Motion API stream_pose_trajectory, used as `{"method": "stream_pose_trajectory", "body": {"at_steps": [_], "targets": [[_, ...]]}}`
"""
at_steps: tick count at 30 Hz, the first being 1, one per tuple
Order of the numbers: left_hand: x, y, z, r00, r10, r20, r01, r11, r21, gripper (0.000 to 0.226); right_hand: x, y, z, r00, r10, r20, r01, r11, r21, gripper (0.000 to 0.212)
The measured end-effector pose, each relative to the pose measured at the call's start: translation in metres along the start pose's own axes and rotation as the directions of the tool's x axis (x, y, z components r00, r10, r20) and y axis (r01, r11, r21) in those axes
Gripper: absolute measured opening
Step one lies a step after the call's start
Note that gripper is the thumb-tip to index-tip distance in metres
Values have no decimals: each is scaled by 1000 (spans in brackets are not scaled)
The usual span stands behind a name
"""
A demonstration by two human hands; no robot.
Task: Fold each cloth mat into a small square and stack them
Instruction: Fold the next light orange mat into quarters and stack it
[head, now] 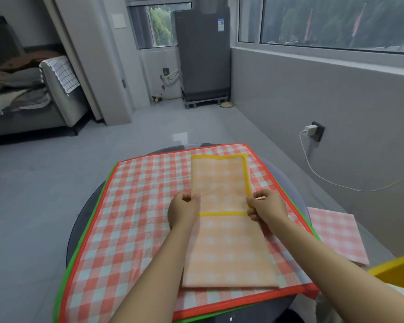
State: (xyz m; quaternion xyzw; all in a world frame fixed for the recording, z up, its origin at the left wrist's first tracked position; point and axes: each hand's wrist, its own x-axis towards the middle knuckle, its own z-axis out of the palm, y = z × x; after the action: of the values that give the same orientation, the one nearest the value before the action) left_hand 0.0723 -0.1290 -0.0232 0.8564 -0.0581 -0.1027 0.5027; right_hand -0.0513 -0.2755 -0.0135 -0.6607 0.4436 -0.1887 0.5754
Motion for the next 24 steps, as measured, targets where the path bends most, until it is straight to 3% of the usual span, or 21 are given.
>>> {"method": "stream_pose_trajectory", "body": {"at_steps": [4,10,18,24], "targets": [[-6,-3,-11,997,14,76,3,976,-219,22,-4,0,-11,996,-5,89,-6,992,126,8],[-14,1,-30,960,-84,267,224,801,-554,41,-11,-2,-26,981,-23,193,-14,982,189,32],[-31,-10,-50,956,47,290,28,968,-248,28,-22,4,-39,952,-118,281,137,989,-49,23],[-40,-16,-49,922,235,308,-250,968,9,17,-31,8,-34,911,-284,300,377,869,-321,14]]}}
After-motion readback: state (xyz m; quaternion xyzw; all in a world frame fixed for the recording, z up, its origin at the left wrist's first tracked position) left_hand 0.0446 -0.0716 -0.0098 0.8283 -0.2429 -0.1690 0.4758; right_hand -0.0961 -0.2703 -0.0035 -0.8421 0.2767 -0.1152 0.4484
